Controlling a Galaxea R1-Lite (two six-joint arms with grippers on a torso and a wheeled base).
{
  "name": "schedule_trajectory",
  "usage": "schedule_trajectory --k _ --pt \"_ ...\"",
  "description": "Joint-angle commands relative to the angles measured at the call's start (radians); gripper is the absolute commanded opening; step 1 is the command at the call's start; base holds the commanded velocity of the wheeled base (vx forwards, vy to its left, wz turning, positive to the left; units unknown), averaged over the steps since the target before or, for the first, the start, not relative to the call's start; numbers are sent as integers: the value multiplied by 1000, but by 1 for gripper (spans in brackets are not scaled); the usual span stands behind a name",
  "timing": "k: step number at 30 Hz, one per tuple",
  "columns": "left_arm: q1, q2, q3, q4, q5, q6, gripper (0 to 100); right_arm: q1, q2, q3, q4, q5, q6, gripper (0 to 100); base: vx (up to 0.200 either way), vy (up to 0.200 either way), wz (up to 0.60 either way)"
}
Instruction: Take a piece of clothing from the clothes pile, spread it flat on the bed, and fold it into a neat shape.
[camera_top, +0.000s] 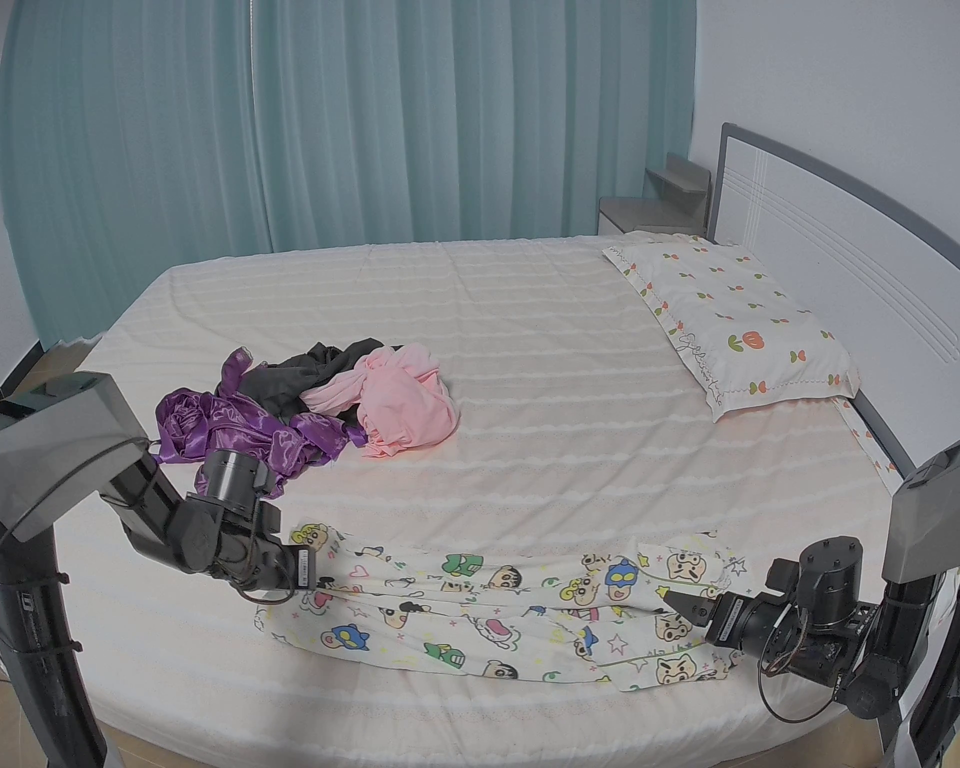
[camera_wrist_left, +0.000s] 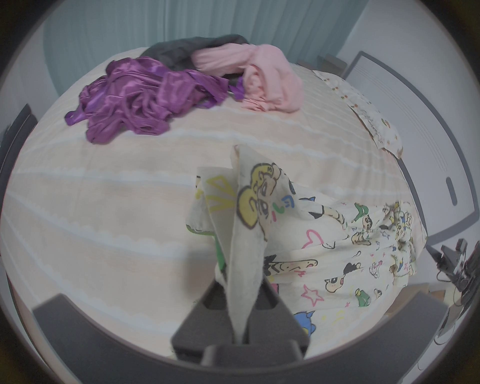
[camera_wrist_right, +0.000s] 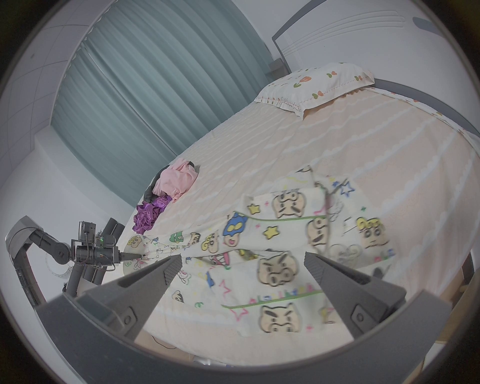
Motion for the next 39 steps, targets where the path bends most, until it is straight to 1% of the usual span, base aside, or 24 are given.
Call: schedule_trajectory --k 1,2,3,4,6,9,12,14,15,16,17,21,23,24,27,29,32,35,36,37,38,39 --pt "182 -99 7 62 -50 78 0 -2 -2 18 -2 0 0 100 0 0 0" --pt "182 -99 7 62 -50 78 0 -2 -2 18 -2 0 0 100 0 0 0" --pt "251 -124 1 82 -81 107 0 -3 -2 18 -2 0 0 100 0 0 0" --pt "288 -133 -3 94 -92 117 0 -3 -2 18 -2 0 0 100 0 0 0" --pt "340 -147 -12 111 -101 129 0 -3 -2 18 -2 0 0 100 0 0 0" --pt "439 -162 -43 148 -115 170 0 -3 -2 18 -2 0 0 100 0 0 0" --pt "530 -165 -114 233 -118 207 0 -3 -4 18 -2 0 0 100 0 0 0" --pt "561 -163 -158 279 -118 209 0 -3 -4 18 -2 0 0 100 0 0 0" --pt "561 -163 -158 279 -118 209 0 -3 -4 18 -2 0 0 100 0 0 0" --pt "596 -162 -221 338 -118 209 0 -3 -5 18 -2 0 0 100 0 0 0" --pt "604 -165 -244 364 -118 209 0 -3 -7 18 -2 0 0 100 0 0 0" --pt "596 -202 -261 421 -110 207 0 -3 -7 18 -2 0 0 100 0 0 0" --pt "564 -228 -249 439 -105 204 0 -3 -7 18 -2 0 0 100 0 0 0" --pt "510 -257 -221 465 -102 199 0 -3 -8 18 -2 0 0 100 0 0 0" --pt "393 -326 -175 502 -67 172 0 -3 -7 18 -2 -1 0 100 0 0 0" --pt "295 -354 -158 505 -29 112 0 -2 -7 18 -2 -8 0 100 0 0 0" --pt "119 -384 -155 503 51 -15 0 -2 -7 18 -3 -8 0 100 0 0 0" --pt "-51 -381 -167 496 120 -120 0 -3 -8 18 -3 -9 0 100 0 0 0" --pt "-107 -377 -175 494 142 -147 0 -2 -8 18 -3 -9 0 100 0 0 0" --pt "-114 -377 -177 494 145 -150 0 -2 -8 18 -3 -9 0 100 0 0 0" --pt "-197 -369 -198 494 175 -189 0 -2 -7 18 -3 -9 0 100 0 0 0" --pt "-237 -352 -213 494 191 -207 0 0 -7 18 -3 -9 0 100 0 0 0"
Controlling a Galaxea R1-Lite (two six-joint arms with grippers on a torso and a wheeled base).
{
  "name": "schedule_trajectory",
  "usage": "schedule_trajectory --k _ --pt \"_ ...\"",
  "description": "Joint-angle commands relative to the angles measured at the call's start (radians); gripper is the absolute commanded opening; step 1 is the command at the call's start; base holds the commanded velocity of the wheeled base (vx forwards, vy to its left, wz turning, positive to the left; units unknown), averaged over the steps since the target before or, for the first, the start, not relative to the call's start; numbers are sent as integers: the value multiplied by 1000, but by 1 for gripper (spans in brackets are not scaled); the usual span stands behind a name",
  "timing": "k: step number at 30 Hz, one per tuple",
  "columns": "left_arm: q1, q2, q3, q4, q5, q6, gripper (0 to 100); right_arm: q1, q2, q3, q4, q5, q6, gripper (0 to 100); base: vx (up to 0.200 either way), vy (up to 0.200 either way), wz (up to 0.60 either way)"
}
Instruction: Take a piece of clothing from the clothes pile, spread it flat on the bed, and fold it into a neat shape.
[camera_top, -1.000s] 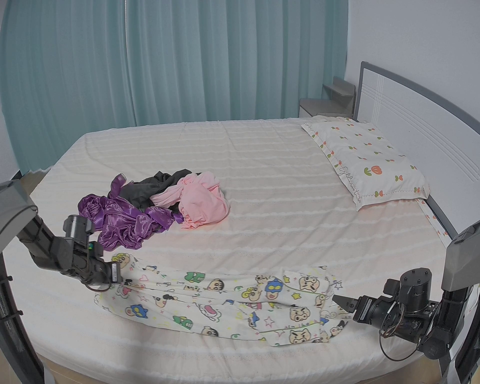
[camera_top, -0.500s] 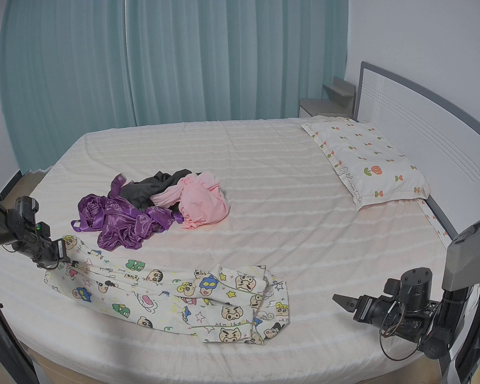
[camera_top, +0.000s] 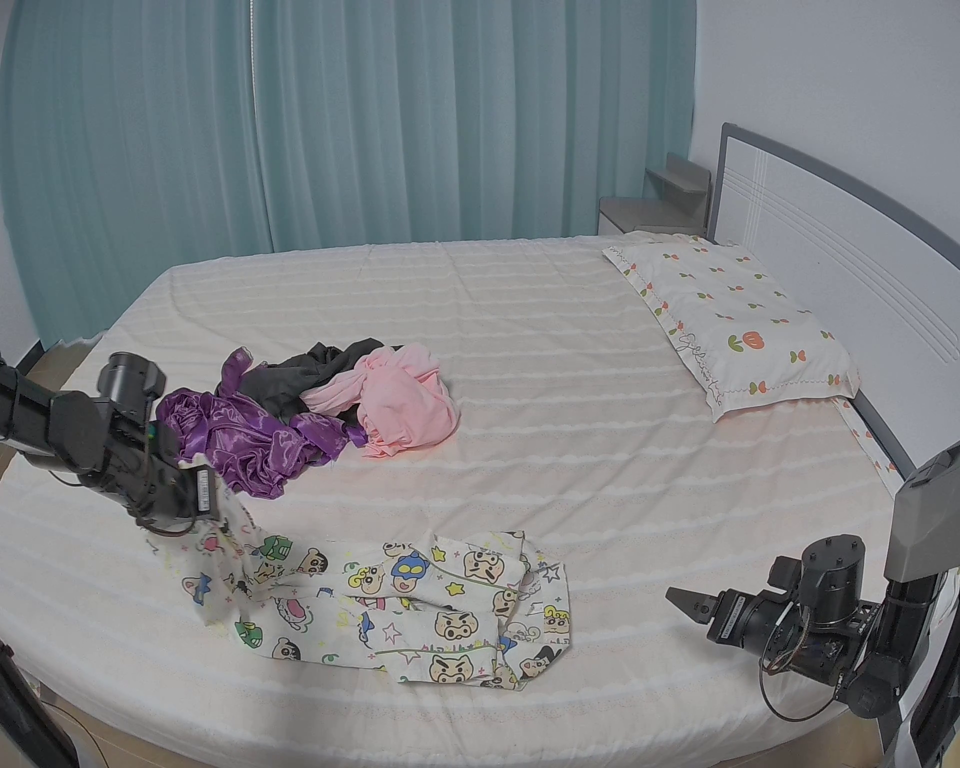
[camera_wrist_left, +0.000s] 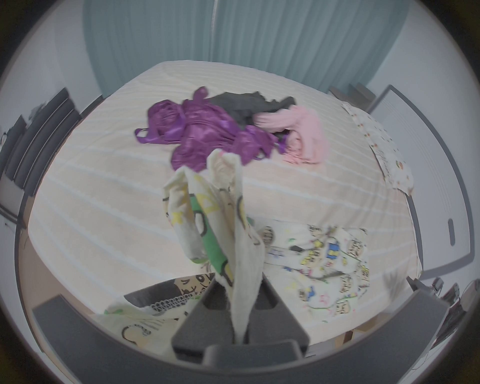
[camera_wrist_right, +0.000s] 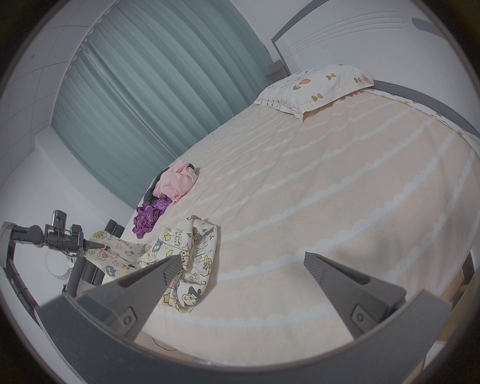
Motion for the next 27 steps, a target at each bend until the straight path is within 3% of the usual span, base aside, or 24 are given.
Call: schedule_trajectory --k 1,2,4,10,18,26,27 --pt "-319 -26 -33 4 130 -169 0 3 0 18 -1 -3 0 100 0 0 0" --pt "-402 32 -83 4 163 -203 0 3 0 18 -1 -3 0 100 0 0 0" --pt "-462 90 -135 4 189 -223 0 4 0 18 -1 -3 0 100 0 0 0" --pt "-575 253 -275 4 228 -289 0 4 0 18 -3 -3 0 100 0 0 0" --pt "-601 343 -364 4 225 -311 0 6 0 18 -3 -3 -1 100 0 0 0" --pt "-601 345 -378 -5 163 -320 0 6 5 18 -3 -3 -1 100 0 0 0" --pt "-603 345 -378 -11 159 -320 100 6 5 18 -3 -3 -1 100 0 0 0"
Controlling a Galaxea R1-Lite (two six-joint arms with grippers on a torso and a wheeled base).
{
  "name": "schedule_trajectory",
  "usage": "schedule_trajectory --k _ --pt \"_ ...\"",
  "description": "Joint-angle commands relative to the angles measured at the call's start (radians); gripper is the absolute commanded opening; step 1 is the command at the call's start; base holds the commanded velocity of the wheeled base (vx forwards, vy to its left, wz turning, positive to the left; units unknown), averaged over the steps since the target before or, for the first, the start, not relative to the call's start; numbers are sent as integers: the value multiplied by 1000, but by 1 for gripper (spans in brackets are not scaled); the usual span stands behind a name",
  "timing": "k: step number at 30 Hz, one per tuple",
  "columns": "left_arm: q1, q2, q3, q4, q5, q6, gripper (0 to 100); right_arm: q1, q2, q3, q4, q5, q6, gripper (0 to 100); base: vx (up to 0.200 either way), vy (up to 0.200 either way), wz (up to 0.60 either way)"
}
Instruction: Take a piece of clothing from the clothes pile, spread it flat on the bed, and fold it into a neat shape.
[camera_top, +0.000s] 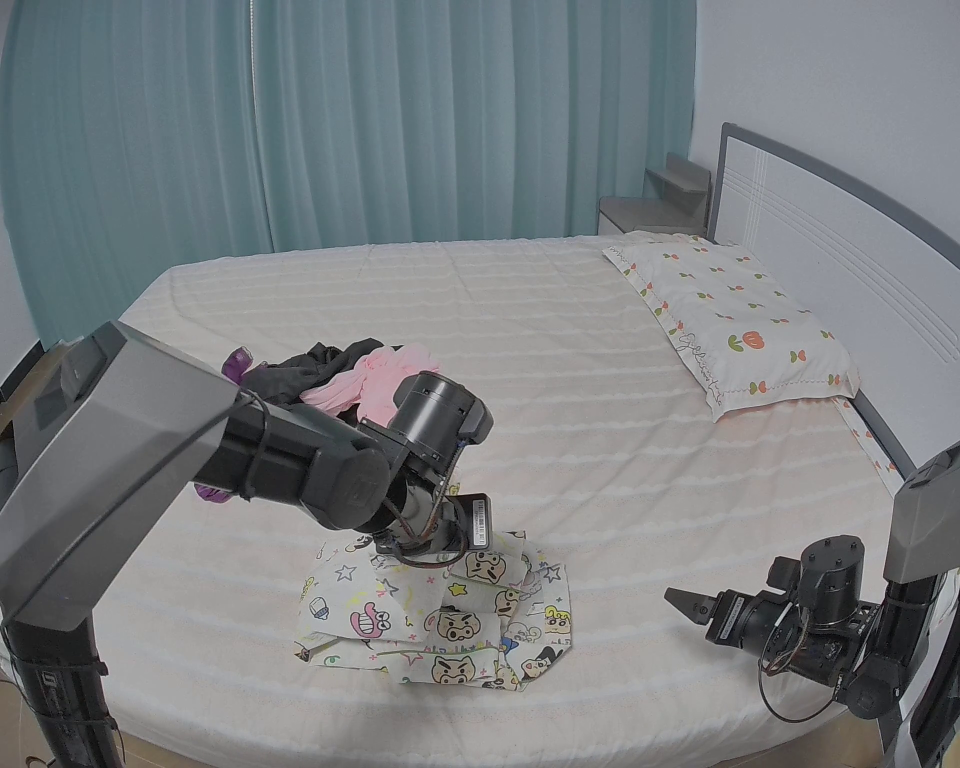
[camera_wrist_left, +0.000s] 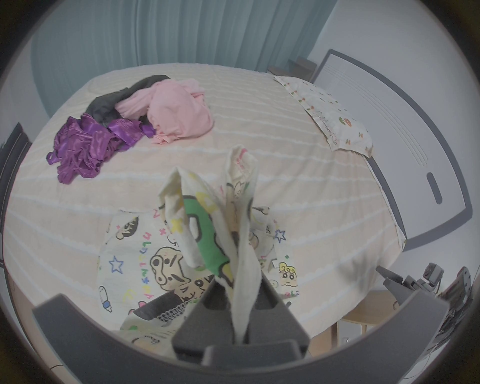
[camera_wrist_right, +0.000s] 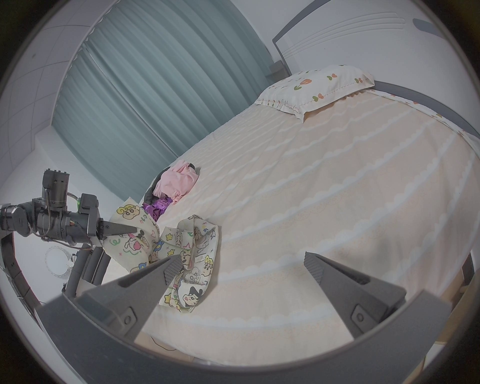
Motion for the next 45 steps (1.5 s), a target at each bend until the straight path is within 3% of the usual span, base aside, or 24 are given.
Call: schedule_trajectory --k 1,7,14,18,23,32,45 --pt "-1 19 -10 -22 -16 -4 100 0 4 18 0 0 0 100 0 0 0" --pt "-1 29 -3 -68 -21 -10 100 0 7 18 0 0 0 100 0 0 0" --pt "3 22 9 -71 -22 -77 100 0 7 18 -2 0 0 100 0 0 0" --pt "44 -2 39 -77 -32 -134 100 0 7 18 -2 0 0 100 0 0 0" --pt "124 -111 182 -159 -147 -212 100 0 10 18 -2 0 0 100 0 0 0" --pt "196 -271 510 -337 -262 -300 100 3 11 18 -2 1 2 100 -67 0 0" --pt "253 -246 610 -561 -371 -382 100 16 25 18 -43 3 2 100 0 0 0"
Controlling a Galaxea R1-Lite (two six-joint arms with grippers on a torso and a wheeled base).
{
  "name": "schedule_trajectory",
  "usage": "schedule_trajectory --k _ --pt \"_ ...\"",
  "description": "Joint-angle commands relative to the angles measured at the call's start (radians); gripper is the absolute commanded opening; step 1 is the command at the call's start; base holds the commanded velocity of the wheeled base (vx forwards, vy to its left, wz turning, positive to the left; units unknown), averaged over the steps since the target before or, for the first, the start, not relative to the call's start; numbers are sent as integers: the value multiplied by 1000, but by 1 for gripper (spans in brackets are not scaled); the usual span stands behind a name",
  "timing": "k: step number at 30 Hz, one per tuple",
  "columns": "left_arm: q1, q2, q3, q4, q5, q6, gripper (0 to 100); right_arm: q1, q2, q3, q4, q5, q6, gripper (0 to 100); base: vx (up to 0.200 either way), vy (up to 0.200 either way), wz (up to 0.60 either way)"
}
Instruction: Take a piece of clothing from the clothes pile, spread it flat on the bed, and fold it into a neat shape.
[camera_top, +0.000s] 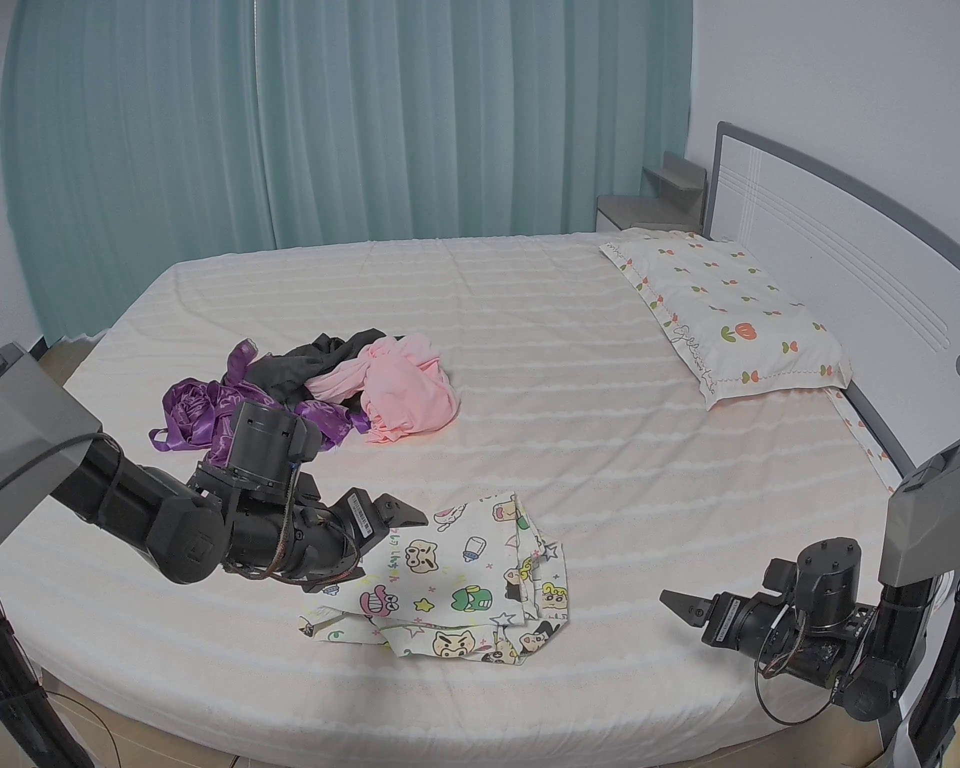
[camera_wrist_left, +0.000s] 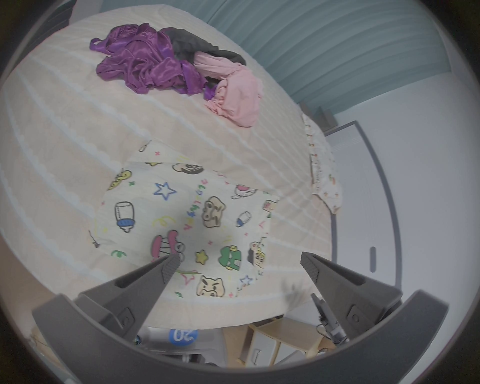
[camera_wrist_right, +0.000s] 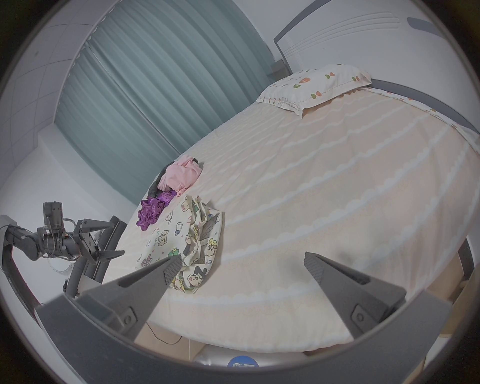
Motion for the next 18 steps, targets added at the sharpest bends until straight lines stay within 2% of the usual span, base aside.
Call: schedule_trajectory --k 1,11,18 --pt "28 12 41 -37 -34 -13 100 4 19 18 -18 9 -3 100 0 0 0" --pt "77 5 41 -48 -60 -13 100 24 65 -90 -18 17 -9 100 0 200 0" --pt "110 8 43 -48 -60 -13 100 16 133 -182 -18 49 -15 100 0 200 0"
